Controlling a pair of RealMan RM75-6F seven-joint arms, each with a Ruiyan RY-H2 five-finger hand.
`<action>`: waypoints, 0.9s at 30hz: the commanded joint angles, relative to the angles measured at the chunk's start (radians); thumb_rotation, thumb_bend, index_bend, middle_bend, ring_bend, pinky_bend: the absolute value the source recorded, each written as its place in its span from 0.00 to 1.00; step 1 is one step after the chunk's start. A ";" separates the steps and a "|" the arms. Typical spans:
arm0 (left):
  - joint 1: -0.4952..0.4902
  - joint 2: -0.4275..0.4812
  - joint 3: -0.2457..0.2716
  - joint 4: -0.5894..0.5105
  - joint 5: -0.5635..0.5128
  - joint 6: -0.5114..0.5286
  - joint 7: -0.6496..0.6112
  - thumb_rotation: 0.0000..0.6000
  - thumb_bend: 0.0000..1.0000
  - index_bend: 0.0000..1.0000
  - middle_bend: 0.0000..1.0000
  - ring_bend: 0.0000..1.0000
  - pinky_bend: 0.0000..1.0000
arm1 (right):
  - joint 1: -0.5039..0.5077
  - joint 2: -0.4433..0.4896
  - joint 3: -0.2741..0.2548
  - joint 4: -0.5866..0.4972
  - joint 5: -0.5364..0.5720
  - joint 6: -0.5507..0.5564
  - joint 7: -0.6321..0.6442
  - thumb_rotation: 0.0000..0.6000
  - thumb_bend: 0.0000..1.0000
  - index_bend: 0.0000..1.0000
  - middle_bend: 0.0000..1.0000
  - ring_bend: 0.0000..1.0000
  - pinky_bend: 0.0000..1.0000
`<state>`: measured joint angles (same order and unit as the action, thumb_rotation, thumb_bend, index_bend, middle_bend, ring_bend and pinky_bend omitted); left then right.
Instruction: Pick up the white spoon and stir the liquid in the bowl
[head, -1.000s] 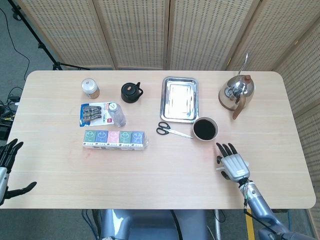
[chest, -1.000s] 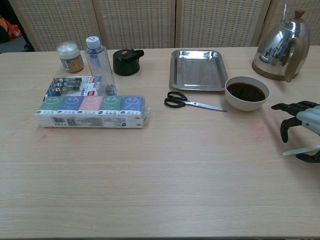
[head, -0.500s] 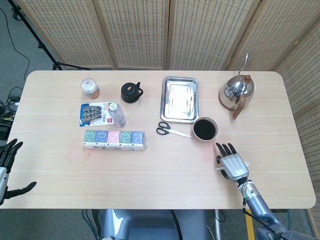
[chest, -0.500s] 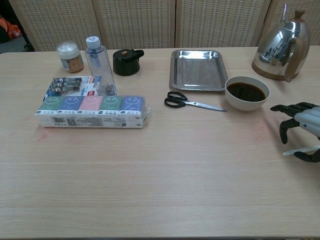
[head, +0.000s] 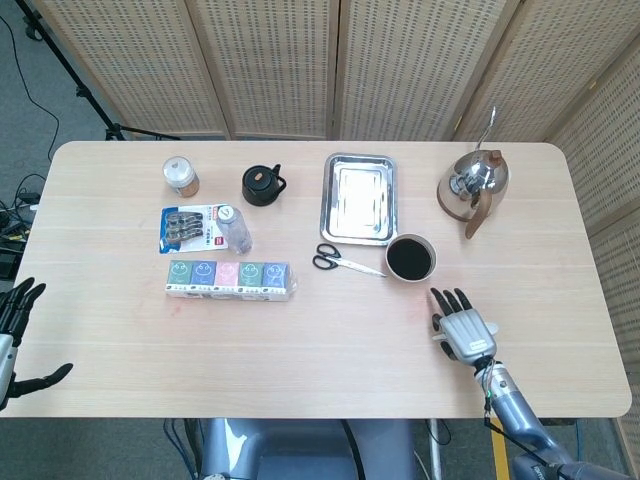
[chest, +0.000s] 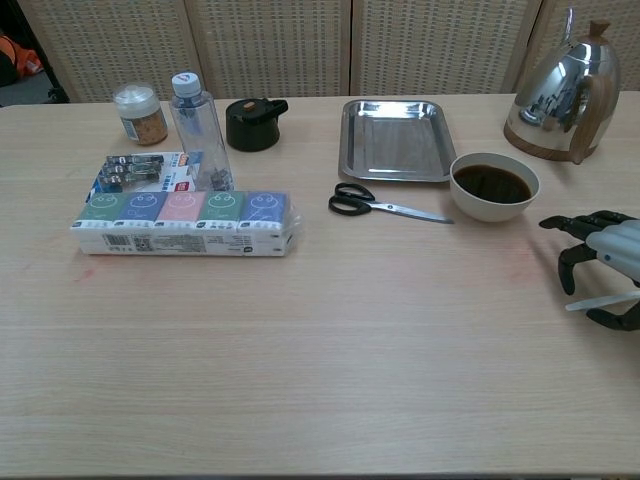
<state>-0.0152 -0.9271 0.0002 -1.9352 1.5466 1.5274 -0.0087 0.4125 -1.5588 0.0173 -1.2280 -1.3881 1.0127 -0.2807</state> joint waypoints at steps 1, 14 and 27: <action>0.000 0.000 0.000 0.000 0.000 0.000 0.001 1.00 0.00 0.00 0.00 0.00 0.00 | 0.001 -0.002 -0.001 0.004 -0.001 0.000 0.001 1.00 0.39 0.45 0.00 0.00 0.00; -0.001 -0.001 0.002 -0.001 0.002 -0.003 0.003 1.00 0.00 0.00 0.00 0.00 0.00 | 0.004 -0.011 -0.004 0.021 0.007 -0.007 -0.001 1.00 0.39 0.45 0.00 0.00 0.00; -0.003 0.001 0.002 -0.002 -0.001 -0.007 0.002 1.00 0.00 0.00 0.00 0.00 0.00 | 0.004 -0.015 -0.006 0.035 0.020 -0.014 -0.012 1.00 0.42 0.58 0.00 0.00 0.00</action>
<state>-0.0181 -0.9265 0.0025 -1.9372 1.5458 1.5205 -0.0068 0.4168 -1.5738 0.0111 -1.1931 -1.3676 0.9985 -0.2933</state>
